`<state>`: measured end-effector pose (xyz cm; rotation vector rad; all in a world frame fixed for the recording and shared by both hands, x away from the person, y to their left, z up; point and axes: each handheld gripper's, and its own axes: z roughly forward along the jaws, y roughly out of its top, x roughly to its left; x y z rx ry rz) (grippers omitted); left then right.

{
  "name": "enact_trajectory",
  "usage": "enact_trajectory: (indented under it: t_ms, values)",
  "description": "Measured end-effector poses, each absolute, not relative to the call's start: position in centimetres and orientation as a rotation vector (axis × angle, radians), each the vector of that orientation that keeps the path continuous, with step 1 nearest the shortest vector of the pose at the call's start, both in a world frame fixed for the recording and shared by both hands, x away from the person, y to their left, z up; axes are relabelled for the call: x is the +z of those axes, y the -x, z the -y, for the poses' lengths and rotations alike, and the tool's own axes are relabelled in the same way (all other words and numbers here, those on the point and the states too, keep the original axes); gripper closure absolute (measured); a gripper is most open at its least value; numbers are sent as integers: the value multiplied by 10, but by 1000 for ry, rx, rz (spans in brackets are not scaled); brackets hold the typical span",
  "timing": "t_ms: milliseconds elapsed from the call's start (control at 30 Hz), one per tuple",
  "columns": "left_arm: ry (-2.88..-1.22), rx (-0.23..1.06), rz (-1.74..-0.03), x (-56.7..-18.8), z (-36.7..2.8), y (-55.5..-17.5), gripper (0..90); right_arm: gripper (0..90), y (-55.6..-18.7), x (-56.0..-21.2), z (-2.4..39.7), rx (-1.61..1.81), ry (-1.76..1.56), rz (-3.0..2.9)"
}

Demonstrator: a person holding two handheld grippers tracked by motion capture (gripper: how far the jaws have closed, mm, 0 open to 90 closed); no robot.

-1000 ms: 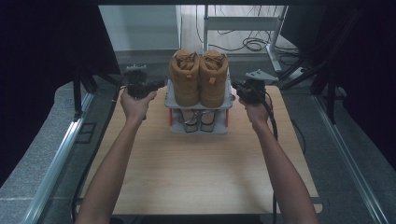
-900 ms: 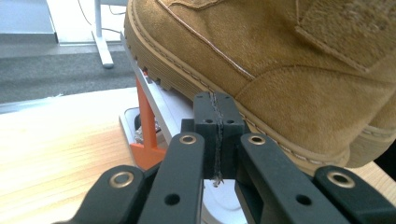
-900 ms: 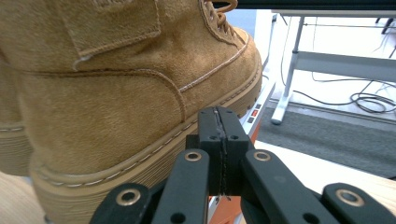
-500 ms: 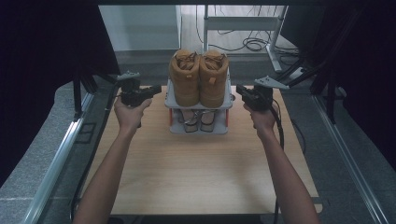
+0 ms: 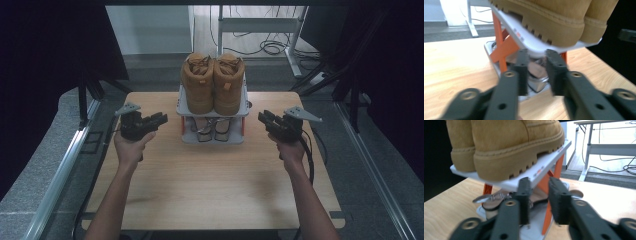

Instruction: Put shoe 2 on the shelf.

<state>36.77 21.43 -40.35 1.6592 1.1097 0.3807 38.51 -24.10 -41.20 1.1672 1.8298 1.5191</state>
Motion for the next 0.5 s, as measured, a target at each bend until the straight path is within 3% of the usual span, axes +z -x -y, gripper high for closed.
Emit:
enact_trajectory:
  t_ms: [67,233,500]
  values:
    - [-1664,377,-1108,-411,-215,-361,606,596,-377,-420,244,1532,-1185,-1822]
    - [-1696,394,-1117,-428,-217,-348,503,507,-359,-441,252,1539,-1225,-1826]
    - [-1686,387,-1135,-458,-228,-320,434,457,-331,-470,261,1482,-1207,-1875]
